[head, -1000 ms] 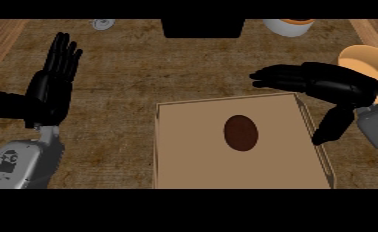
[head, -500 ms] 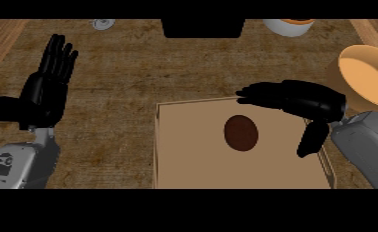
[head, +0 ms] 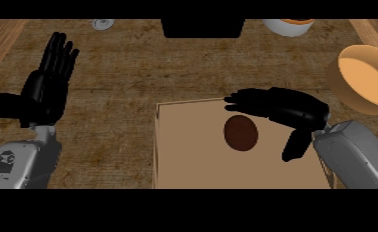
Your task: Pick the cupcake from the tray and place it in the pot
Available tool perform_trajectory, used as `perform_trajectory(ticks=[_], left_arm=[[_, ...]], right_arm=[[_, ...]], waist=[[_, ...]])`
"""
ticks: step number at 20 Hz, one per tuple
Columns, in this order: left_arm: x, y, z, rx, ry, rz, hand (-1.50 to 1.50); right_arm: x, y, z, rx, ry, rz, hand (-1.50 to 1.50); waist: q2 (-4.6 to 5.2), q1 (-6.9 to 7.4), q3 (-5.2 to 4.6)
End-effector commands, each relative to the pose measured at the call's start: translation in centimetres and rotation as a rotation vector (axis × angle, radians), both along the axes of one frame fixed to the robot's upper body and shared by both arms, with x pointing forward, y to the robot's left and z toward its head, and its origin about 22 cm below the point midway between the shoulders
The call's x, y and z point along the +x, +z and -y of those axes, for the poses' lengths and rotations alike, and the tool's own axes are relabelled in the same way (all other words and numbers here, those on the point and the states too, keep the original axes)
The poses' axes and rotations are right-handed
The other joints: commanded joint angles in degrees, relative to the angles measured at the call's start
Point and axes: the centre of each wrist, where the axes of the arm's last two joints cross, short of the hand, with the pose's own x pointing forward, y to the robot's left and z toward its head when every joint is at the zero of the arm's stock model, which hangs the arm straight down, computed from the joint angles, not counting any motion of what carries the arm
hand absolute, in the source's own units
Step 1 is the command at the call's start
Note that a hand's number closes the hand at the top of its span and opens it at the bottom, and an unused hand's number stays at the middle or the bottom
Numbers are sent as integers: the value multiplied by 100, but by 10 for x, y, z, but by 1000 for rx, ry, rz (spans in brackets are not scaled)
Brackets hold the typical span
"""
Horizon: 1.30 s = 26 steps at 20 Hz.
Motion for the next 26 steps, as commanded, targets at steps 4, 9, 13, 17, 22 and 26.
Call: perform_trajectory(ticks=[4, 9, 13, 17, 22, 26], left_arm=[[-13, -9, 3, 5, -4, 11, 0], [-9, -8, -9, 4, -7, 2, 0], [6, 4, 5, 8, 6, 1, 0], [-3, -11, 15, -3, -9, -2, 0], [14, -6, 10, 13, 14, 6, 0], [-1, 7, 9, -15, -16, 0, 0]], right_arm=[[-1, -10, -21, -80, -72, 49, -150], [6, -43, -17, -60, -73, 20, -150], [10, -48, -23, -33, -39, 33, -150], [1, -62, -45, -58, -28, 13, -150], [5, -68, -58, -65, 63, 15, 150], [-21, -90, -75, 0, 142, 98, 150]], waist=[[1, 24, -1], [6, 18, 0], [5, 10, 1], [1, 3, 0], [8, -4, 0], [-1, 33, 3]])
